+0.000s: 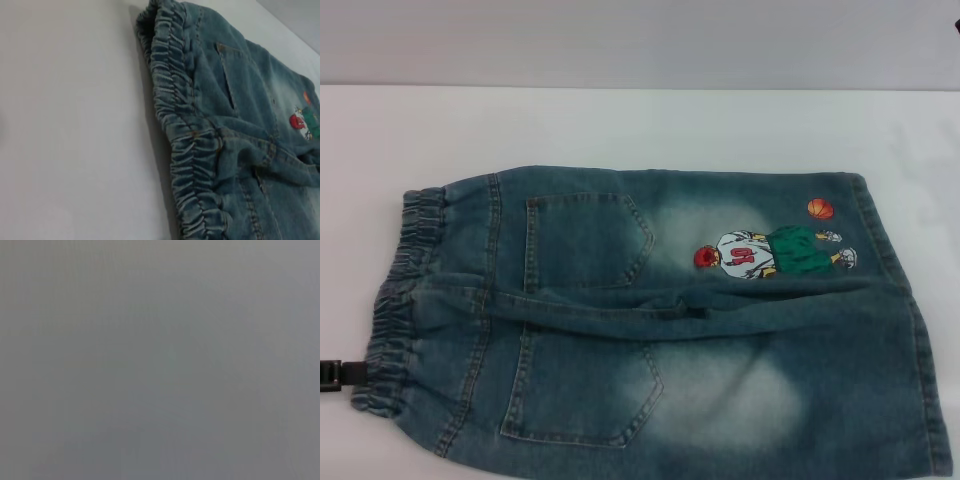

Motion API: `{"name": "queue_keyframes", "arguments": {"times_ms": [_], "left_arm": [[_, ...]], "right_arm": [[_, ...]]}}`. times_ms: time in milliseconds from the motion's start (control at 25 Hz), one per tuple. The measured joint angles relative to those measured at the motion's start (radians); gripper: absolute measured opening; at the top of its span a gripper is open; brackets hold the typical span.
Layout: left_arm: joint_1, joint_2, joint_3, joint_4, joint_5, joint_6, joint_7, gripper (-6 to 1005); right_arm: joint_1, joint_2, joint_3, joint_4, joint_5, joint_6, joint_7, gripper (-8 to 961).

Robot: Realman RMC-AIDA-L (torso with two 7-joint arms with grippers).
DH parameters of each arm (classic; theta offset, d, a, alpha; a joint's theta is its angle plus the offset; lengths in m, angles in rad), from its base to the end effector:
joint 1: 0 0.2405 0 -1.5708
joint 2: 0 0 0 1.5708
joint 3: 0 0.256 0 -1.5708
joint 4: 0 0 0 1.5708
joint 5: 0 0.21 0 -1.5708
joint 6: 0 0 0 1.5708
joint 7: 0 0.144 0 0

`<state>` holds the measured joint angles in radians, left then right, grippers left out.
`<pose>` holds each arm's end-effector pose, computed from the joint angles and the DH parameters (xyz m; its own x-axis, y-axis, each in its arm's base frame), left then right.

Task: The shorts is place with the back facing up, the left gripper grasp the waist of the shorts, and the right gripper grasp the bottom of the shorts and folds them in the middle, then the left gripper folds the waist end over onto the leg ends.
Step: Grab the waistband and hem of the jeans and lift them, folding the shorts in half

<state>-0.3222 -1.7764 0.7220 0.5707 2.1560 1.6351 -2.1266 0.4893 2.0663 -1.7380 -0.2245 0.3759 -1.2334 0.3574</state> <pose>-0.3879 0.2533 0.0981 0.1716 0.9387 0.2989 0.9841 -0.1774 -0.0075 0.2924 0.3669 0.0295 0.5277 0.2437 -0.8137 -0.8018 -0.1734 -0.5719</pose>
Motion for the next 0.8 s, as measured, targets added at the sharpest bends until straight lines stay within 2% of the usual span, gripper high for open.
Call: {"name": "queue_keyframes", "arguments": {"times_ms": [800], "left_arm": [[-0.017, -0.008, 0.0, 0.0, 0.03, 0.0, -0.015, 581]], "right_arm": [[0.008, -0.003, 0.0, 0.001, -0.007, 0.001, 0.0, 713]]}}
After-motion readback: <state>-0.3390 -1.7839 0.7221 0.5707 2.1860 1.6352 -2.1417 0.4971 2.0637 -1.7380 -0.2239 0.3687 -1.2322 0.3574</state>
